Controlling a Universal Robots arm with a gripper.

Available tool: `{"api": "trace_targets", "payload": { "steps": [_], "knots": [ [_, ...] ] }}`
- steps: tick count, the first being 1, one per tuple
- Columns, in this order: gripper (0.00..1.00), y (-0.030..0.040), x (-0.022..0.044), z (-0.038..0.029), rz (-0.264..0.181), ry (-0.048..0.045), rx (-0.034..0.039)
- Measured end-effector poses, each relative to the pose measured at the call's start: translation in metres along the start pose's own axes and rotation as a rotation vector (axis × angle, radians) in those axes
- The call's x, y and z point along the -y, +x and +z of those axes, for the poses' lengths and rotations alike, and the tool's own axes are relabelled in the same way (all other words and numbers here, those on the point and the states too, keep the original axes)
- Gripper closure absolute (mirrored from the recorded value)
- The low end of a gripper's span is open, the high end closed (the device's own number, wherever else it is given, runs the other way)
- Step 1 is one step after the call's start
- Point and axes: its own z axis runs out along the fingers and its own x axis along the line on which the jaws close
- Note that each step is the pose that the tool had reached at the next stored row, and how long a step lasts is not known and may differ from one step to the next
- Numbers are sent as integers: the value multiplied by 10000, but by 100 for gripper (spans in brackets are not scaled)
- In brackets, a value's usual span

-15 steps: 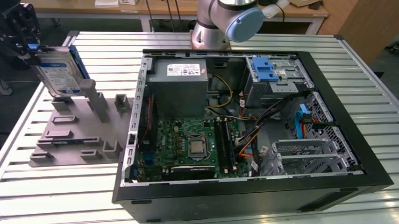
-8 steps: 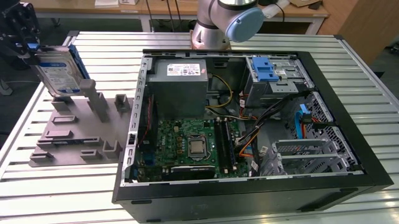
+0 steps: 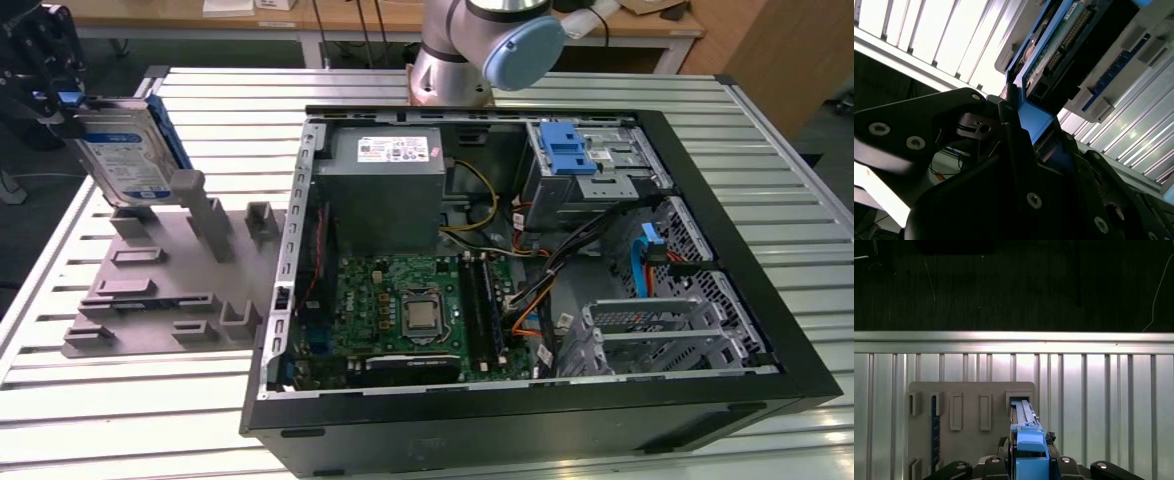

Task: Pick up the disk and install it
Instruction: 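Pick up the disk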

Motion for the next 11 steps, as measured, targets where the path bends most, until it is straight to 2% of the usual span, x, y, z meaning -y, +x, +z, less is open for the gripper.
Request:
{"api": "trace_targets", "payload": {
  "steps": [11],
  "knots": [
    [64,-1,-1,-50,0,-1,0]
  ]
}}
